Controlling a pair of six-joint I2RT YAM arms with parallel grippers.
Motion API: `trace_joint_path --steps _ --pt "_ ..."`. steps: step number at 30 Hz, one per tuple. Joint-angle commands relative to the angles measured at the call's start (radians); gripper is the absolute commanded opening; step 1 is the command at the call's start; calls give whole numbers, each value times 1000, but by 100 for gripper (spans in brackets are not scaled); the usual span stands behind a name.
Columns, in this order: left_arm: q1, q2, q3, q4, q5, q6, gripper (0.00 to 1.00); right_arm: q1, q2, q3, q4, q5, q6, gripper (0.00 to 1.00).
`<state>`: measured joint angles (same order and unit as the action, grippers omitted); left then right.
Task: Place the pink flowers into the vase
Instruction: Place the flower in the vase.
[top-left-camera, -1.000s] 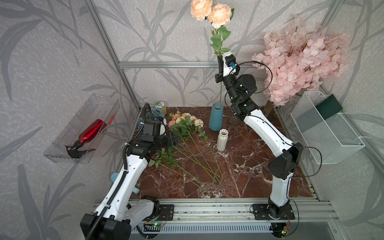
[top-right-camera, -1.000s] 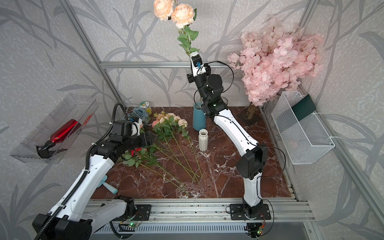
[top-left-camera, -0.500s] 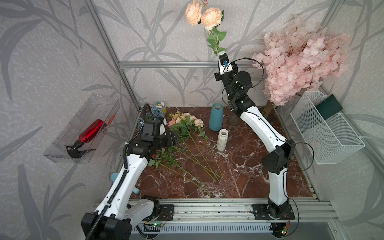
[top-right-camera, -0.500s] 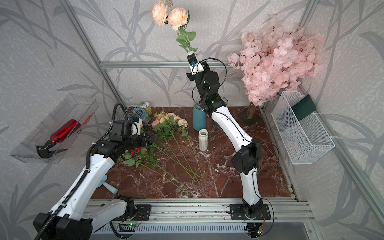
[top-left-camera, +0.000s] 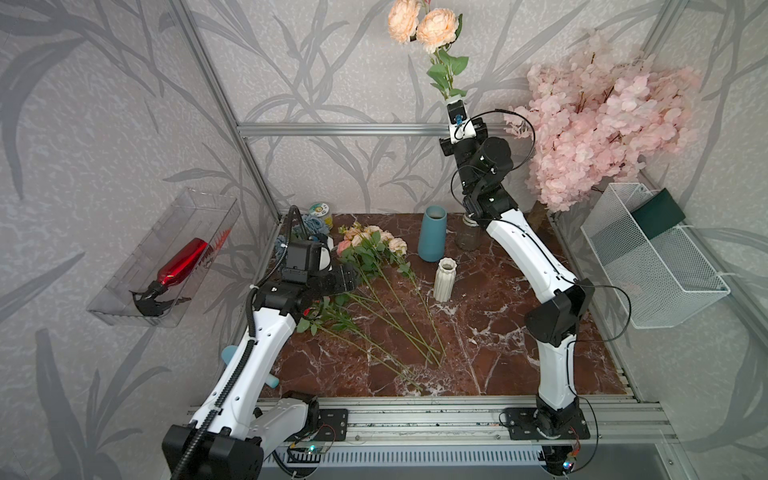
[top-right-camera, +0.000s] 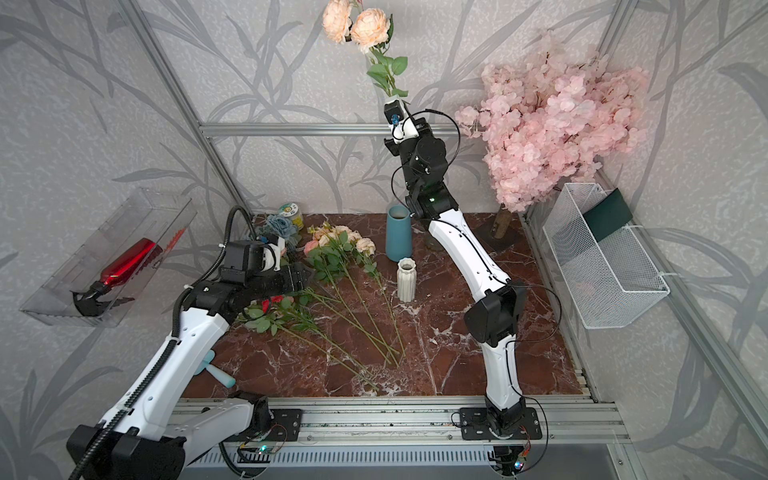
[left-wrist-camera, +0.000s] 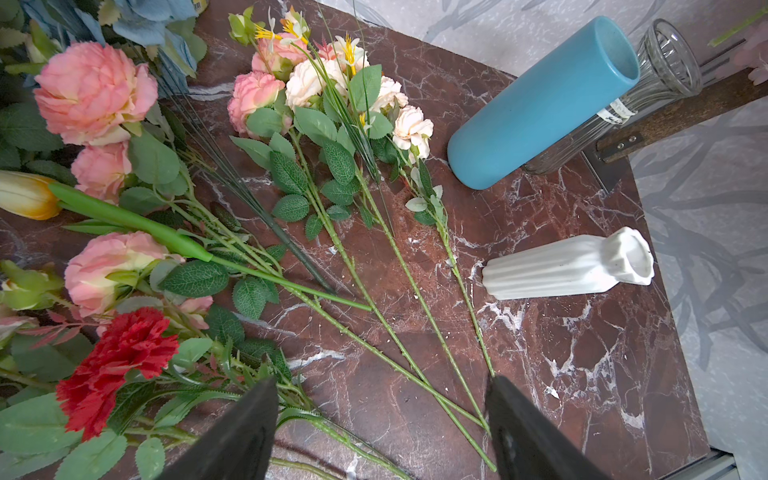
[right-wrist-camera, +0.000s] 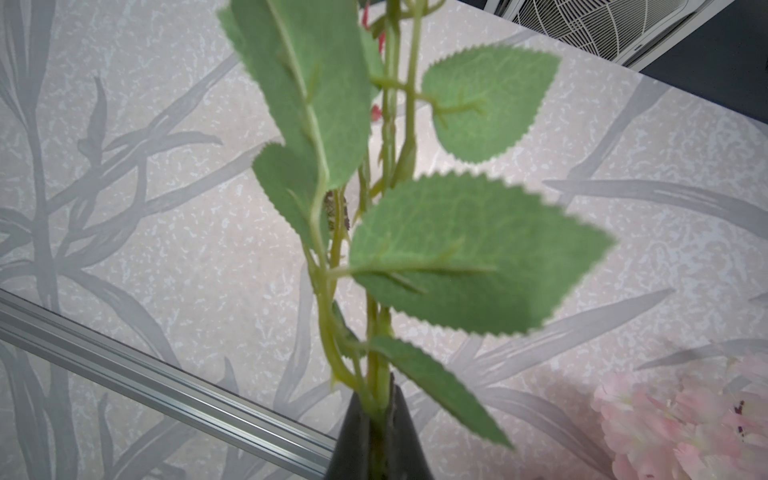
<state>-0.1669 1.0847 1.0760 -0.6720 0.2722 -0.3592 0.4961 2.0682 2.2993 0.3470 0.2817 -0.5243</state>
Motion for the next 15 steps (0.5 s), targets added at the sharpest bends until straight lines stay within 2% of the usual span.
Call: trace_joint_path --steps 1,15 --pt "7 0 1 5 9 -3 80 -23 -6 -35 31 46 14 0" --pt "7 1 -1 5 6 -1 80 -101 -19 -223 106 30 178 0"
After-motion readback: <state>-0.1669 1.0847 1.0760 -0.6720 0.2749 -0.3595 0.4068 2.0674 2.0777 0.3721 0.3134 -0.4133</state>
